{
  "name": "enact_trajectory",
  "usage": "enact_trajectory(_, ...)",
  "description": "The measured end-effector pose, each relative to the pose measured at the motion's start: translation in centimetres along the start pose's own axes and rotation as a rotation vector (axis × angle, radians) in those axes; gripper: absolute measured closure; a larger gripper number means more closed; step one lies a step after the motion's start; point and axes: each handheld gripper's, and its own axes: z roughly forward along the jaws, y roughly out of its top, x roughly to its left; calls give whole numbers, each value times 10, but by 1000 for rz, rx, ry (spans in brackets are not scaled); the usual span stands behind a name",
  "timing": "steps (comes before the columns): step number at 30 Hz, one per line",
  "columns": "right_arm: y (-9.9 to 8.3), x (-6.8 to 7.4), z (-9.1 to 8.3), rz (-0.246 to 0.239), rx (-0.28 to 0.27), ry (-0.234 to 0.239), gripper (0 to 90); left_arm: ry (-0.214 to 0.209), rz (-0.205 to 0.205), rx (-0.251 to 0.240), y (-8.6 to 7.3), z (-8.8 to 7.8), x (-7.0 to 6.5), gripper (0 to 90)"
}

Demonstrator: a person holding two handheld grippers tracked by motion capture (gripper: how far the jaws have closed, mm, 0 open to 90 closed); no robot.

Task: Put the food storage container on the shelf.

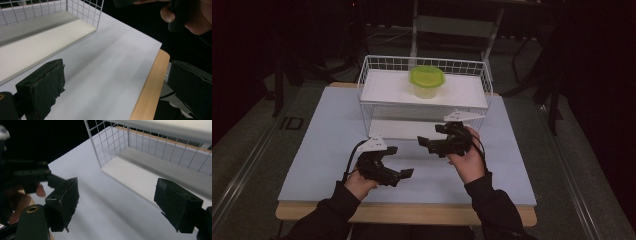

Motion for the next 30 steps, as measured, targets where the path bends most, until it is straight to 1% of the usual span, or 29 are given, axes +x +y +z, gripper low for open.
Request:
enact_trajectory(1,0,0,0,0,0,0,196,0,0,0,0,0,0,22)
enact_trajectory(2,-4,0,0,-3,2,-3,196,-8,4,5,-1,-1,-1,22)
enact_trajectory(3,-12,1,0,-28,18,-12,182,-6,5,1,-2,-2,-1,22)
enact_trajectory(4,-15,1,0,-37,18,-15,169,-5,6,1,-3,-3,-2,22)
enact_trajectory(5,-19,2,-1,-41,22,-14,169,-10,0,-3,-4,-3,-2,22)
enact_trajectory(7,-28,2,-2,-47,37,-5,168,-5,7,-1,-7,-5,-3,22)
enact_trajectory(8,-32,2,-3,-55,36,-9,169,-3,15,3,-8,-5,-3,22)
enact_trajectory(10,-41,1,-4,-61,55,-17,169,-1,18,15,-12,-6,-2,22)
enact_trajectory(11,-44,1,-4,-61,52,-23,169,-3,17,18,-14,-6,-2,21)
enact_trajectory(13,-53,-1,-6,-55,53,-21,169,-6,14,22,-17,-6,-1,22)
enact_trajectory(15,-61,-3,-8,-45,43,-21,169,-10,11,18,-20,-6,-1,22)
enact_trajectory(16,-65,-4,-9,-40,50,-20,169,-9,14,22,-22,-6,-1,22)
enact_trajectory(18,-73,-7,-11,-43,61,-31,169,9,34,39,-25,-5,-1,22)
enact_trajectory(19,-73,-7,-11,-43,61,-31,169,9,34,39,-25,-5,-1,22)
enact_trajectory(20,-76,-8,-11,-38,69,-33,169,18,43,49,-28,-4,-1,22)
enact_trajectory(21,-84,-11,-12,-37,73,-37,169,12,42,51,-30,-4,-1,22)
enact_trajectory(22,-88,-12,-13,-23,79,-32,169,12,46,54,-32,-3,-1,22)
enact_trajectory(23,-92,-14,-14,-21,82,-30,169,15,50,58,-33,-3,-1,22)
enact_trajectory(25,-96,-15,-16,-17,80,-32,169,11,49,58,-35,-3,-1,22)
enact_trajectory(26,-99,-16,-17,-15,80,-32,169,6,36,59,-39,-2,1,22)
enact_trajectory(27,-105,-19,-21,-1,74,-32,169,6,33,59,-40,-2,2,22)
enact_trajectory(28,-106,-20,-23,2,73,-32,168,3,29,59,-42,-2,4,22)
enact_trajectory(30,-110,-22,-27,-6,67,-38,168,0,15,47,-45,-3,6,22)
